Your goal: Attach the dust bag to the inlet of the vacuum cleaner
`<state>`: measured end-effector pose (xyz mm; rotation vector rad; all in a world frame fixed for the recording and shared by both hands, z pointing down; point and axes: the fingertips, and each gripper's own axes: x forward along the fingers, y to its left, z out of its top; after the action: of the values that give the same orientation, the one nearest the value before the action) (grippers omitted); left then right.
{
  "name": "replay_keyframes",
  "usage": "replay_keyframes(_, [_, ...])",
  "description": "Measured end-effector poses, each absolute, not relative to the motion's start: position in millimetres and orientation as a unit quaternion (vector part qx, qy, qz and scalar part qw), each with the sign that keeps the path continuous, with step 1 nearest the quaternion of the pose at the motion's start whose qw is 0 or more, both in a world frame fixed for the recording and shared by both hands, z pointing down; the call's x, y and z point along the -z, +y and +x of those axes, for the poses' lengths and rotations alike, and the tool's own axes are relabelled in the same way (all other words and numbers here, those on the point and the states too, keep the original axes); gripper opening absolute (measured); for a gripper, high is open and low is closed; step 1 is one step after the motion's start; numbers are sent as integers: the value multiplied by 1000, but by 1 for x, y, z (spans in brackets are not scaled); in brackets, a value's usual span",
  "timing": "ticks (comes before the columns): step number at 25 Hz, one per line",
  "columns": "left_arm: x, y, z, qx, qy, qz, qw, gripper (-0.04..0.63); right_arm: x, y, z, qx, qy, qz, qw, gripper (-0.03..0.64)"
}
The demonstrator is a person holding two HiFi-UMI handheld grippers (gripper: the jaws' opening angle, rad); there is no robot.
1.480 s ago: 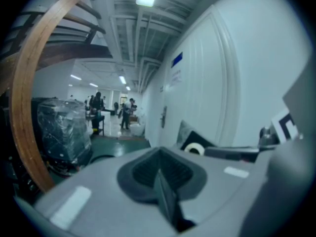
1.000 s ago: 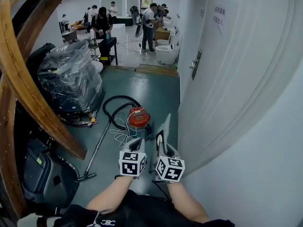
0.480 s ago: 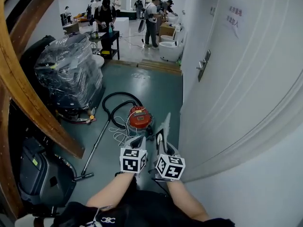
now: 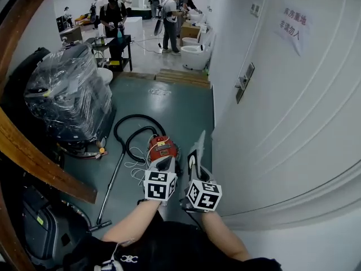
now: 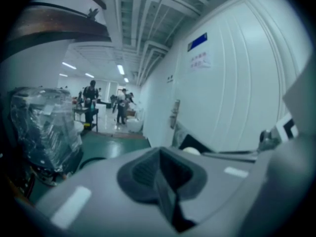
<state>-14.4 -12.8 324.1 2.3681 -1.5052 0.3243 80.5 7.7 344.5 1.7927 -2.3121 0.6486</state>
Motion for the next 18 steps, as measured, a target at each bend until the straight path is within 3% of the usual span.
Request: replay_keyframes(18, [-336, -197, -66, -146, -464, 861, 148, -3, -349, -159, 40, -227, -712, 664, 45, 18])
